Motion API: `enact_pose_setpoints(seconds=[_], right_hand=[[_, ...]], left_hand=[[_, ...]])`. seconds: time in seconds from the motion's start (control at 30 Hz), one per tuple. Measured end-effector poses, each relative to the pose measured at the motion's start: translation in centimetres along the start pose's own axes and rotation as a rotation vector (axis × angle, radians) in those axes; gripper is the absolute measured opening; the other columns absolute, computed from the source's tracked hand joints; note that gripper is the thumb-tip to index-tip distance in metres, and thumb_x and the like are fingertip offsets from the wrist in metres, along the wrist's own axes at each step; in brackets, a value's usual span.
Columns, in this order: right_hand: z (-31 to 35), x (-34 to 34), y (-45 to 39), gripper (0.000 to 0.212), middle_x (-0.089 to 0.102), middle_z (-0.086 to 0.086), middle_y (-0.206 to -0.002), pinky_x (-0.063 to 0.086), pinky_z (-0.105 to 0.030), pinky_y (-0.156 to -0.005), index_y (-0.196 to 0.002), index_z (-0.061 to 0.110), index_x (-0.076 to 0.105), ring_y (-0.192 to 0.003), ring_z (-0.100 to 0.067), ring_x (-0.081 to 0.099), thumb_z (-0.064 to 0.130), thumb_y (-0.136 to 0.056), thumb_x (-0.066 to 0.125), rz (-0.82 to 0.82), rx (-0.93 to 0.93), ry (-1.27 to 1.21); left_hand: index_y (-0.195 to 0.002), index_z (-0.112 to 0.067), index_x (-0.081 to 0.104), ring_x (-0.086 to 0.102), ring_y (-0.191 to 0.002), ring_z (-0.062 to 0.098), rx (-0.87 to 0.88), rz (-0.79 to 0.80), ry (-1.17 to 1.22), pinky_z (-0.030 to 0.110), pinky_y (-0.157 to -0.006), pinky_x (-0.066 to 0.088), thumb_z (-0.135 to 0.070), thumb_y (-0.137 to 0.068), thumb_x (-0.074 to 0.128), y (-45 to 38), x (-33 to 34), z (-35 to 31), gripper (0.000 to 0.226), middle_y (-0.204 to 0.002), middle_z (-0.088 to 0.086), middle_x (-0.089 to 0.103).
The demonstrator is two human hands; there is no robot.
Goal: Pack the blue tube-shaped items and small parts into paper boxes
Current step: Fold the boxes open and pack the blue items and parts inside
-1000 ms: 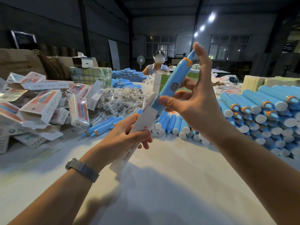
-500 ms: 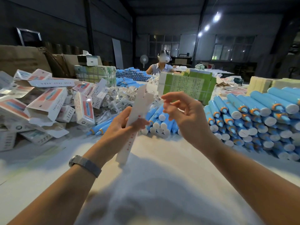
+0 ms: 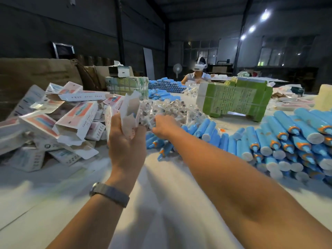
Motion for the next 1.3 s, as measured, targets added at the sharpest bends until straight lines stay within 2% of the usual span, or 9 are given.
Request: enact_pose_setpoints(seconds=[0.13, 0.27, 0.37, 0.53, 0.63, 0.9, 1.07, 1.2, 1.3], right_hand=[[0.7, 2.4, -2.2, 0.032, 0.055, -0.016, -0.124, 0.044, -0.041, -0.084, -0.124, 0.015, 0.047, -0.117, -0.036, 0.051, 0.018, -0.093, 0.056, 0.023, 0.040, -0.083], [0.7, 1.0, -2.6, 0.023, 0.062, -0.008, -0.106, 0.042, -0.034, -0.071, -0.113, 0.017, 0.054, -0.096, -0.031, 0.057, 0.011, -0.091, 0.054, -0.167, 0.040, -0.195], [0.7, -2.2, -0.8, 0.021, 0.063, 0.001, -0.088, 0.037, -0.023, -0.058, -0.111, 0.015, 0.063, -0.077, -0.016, 0.057, 0.011, -0.093, 0.053, -0.299, -0.008, -0.534], [-0.6, -10.8, 7.7, 0.023, 0.069, 0.008, -0.080, 0.048, -0.024, -0.062, -0.088, 0.027, 0.075, -0.062, -0.004, 0.057, 0.009, -0.084, 0.062, -0.387, -0.195, -1.007], [-1.5, -15.1, 13.9, 0.032, 0.061, 0.004, -0.080, 0.041, -0.018, -0.051, -0.082, 0.023, 0.076, -0.053, -0.008, 0.049, 0.004, -0.079, 0.051, -0.373, -0.292, -1.115], [-0.6, -19.2, 23.1, 0.032, 0.070, -0.001, -0.078, 0.051, -0.027, -0.066, -0.095, 0.018, 0.071, -0.065, -0.020, 0.063, -0.008, -0.077, 0.066, -0.475, -0.410, -0.686], [0.7, -19.9, 24.9, 0.030, 0.071, 0.003, -0.077, 0.045, -0.008, -0.067, -0.093, 0.015, 0.074, -0.061, -0.006, 0.059, -0.004, -0.070, 0.066, -0.688, -0.500, -0.323], [0.7, -18.6, 24.1, 0.039, 0.073, 0.005, -0.095, 0.050, -0.020, -0.072, -0.109, 0.017, 0.071, -0.067, -0.002, 0.057, 0.001, -0.073, 0.070, -0.567, -0.488, -0.253], [0.7, -17.9, 24.1, 0.049, 0.062, 0.004, -0.119, 0.045, -0.016, -0.068, -0.117, 0.018, 0.066, -0.069, -0.006, 0.058, -0.001, -0.074, 0.074, -0.527, -0.563, -0.331]], left_hand=[[-0.096, -0.039, 0.054, 0.061, -0.077, 0.003, 0.100, 0.024, -0.025, 0.031, -0.070, 0.054, -0.019, -0.074, 0.059, 0.2, 0.6, -0.8, 0.031, -0.085, -0.014, 0.063], [-0.097, -0.032, 0.057, 0.059, -0.067, -0.003, 0.114, 0.045, 0.025, 0.014, -0.064, 0.048, -0.013, -0.068, 0.060, 0.6, 1.0, -0.7, 0.035, -0.078, -0.015, 0.063], [-0.107, -0.017, 0.059, 0.056, -0.060, 0.008, 0.147, 0.086, 0.048, 0.021, -0.058, 0.048, -0.018, -0.065, 0.057, 0.7, 1.3, -0.7, 0.042, -0.072, -0.008, 0.062], [-0.107, -0.065, 0.048, 0.055, -0.068, 0.005, 0.250, 0.089, 0.036, 0.011, -0.069, 0.045, -0.020, -0.072, 0.056, 1.7, 2.0, -1.5, 0.058, -0.075, -0.009, 0.059], [-0.101, -0.051, 0.054, 0.055, -0.071, 0.007, 0.245, 0.119, 0.071, 0.013, -0.066, 0.044, -0.008, -0.074, 0.057, 2.2, 2.5, -1.5, 0.050, -0.079, -0.012, 0.059], [-0.101, -0.018, 0.053, 0.056, -0.072, -0.008, 0.242, 0.216, 0.027, 0.005, -0.066, 0.039, 0.021, -0.071, 0.057, 4.8, 4.2, -3.9, 0.050, -0.087, -0.031, 0.062], [-0.098, -0.028, 0.048, 0.057, -0.079, 0.023, 0.328, 0.339, -0.040, 0.030, -0.069, 0.044, -0.003, -0.069, 0.058, 6.8, 5.7, -5.1, 0.040, -0.087, -0.003, 0.060], [-0.092, -0.045, 0.046, 0.059, -0.079, 0.014, 0.257, 0.354, -0.014, 0.020, -0.065, 0.043, -0.008, -0.069, 0.061, 6.9, 6.0, -4.7, 0.046, -0.086, -0.004, 0.062], [-0.100, -0.032, 0.054, 0.056, -0.074, 0.010, 0.256, 0.372, -0.001, 0.014, -0.061, 0.041, -0.008, -0.071, 0.063, 7.0, 6.1, -5.0, 0.039, -0.083, -0.015, 0.058]])
Point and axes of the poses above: each hand's wrist, its own y-axis away from the middle knuckle, its own x-axis out of the palm, z = x × y, the point moved 9 cm from there along -y, towards the middle knuckle
